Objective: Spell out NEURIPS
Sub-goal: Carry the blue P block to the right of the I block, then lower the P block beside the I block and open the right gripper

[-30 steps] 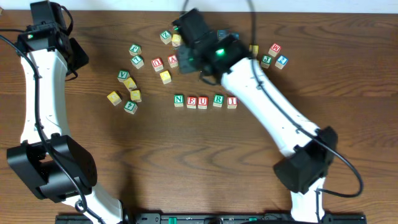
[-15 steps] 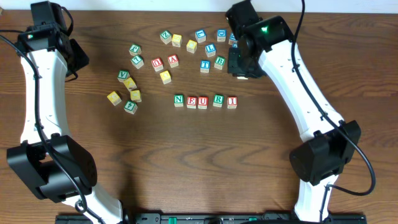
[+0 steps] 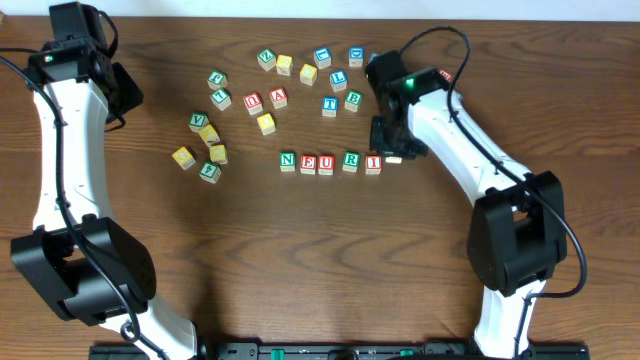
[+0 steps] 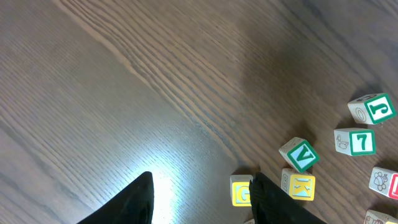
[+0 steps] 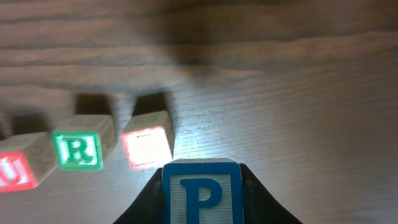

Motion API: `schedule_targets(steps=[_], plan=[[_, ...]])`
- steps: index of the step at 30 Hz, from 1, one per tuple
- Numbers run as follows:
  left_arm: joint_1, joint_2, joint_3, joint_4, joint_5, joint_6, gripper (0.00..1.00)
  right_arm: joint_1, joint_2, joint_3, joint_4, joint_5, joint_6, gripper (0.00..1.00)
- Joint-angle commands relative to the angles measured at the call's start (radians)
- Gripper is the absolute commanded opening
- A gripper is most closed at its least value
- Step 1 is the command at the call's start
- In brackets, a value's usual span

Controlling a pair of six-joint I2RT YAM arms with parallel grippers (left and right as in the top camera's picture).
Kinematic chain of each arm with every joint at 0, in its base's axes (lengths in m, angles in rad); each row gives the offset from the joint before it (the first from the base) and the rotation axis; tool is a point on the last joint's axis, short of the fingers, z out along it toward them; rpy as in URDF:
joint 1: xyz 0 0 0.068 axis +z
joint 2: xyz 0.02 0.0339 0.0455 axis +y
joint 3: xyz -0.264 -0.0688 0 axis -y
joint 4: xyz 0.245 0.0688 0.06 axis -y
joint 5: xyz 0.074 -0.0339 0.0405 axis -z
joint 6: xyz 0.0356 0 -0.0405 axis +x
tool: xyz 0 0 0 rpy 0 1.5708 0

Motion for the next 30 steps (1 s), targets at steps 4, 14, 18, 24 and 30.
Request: schedule_targets(steps=[4,14,18,24,30], plan=[[0.000,0.011,-0.011,-0.002,-0.006,-0.009,0.49,-0.005,-0.017,-0.108,0.146,0.054,-0.069,0.25],[0.000,0.011,-0.011,-0.002,-0.006,-0.009,0.49,-0.006,-0.017,-0.220,0.286,0.113,-0.124,0.29],[0.000,0.011,-0.011,-0.002,-0.006,-0.009,0.49,-0.006,-0.017,-0.241,0.311,0.105,-0.131,0.31],[0.000,0.011,-0.011,-0.002,-0.006,-0.009,0.49,-0.005,-0.017,-0.259,0.306,0.104,-0.131,0.38],[0.000,0.011,-0.011,-0.002,-0.006,-0.009,0.49,-0.005,-0.019,-0.249,0.301,0.077,-0.131,0.38]])
